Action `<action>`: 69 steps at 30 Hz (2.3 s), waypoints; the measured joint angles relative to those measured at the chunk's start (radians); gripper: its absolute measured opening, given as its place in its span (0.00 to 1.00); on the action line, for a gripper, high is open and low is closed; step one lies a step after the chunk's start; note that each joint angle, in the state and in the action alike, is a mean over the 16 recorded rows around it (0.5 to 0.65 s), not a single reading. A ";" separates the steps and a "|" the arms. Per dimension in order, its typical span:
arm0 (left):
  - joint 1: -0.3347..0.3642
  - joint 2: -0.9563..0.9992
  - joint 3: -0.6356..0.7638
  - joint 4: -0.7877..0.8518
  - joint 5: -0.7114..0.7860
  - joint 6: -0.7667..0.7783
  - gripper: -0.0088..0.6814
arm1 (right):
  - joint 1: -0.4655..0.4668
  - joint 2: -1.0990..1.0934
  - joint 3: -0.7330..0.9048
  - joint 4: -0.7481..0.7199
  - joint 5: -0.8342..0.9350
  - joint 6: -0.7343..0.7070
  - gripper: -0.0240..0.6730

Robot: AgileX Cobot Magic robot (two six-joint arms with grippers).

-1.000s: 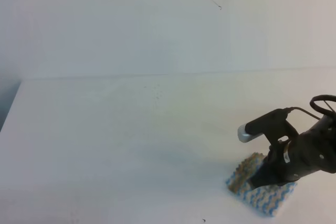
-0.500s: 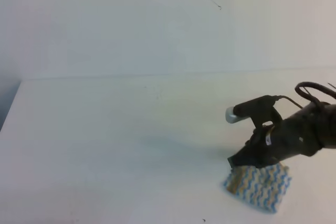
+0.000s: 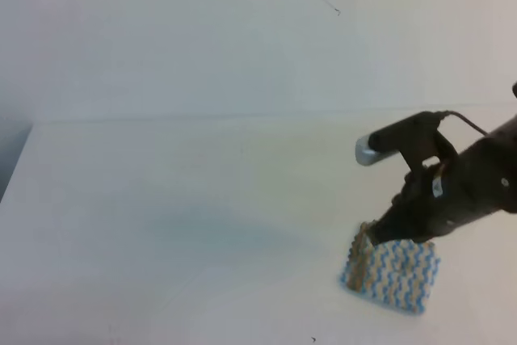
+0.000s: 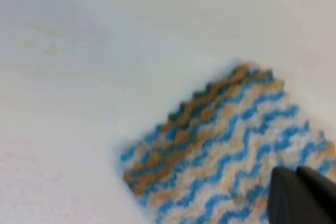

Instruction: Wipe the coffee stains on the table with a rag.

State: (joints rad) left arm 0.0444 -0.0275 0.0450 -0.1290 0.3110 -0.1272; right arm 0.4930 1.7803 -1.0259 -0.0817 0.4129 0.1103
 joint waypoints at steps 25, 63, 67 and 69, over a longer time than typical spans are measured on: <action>0.000 0.000 0.000 0.000 0.000 0.000 0.01 | 0.110 0.249 -0.101 0.062 -0.240 0.047 0.03; 0.000 0.000 0.000 0.000 0.000 0.000 0.01 | 0.001 0.101 0.077 -0.097 -0.143 0.056 0.03; 0.000 0.000 0.000 0.000 0.000 0.000 0.01 | -0.046 0.048 0.079 -0.088 -0.149 0.053 0.03; 0.000 0.000 0.000 0.000 0.000 0.000 0.01 | -0.055 0.000 0.082 -0.091 -0.141 0.051 0.03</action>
State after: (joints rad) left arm 0.0444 -0.0275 0.0450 -0.1290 0.3110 -0.1272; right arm 0.4377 1.7807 -0.9444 -0.1723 0.2720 0.1617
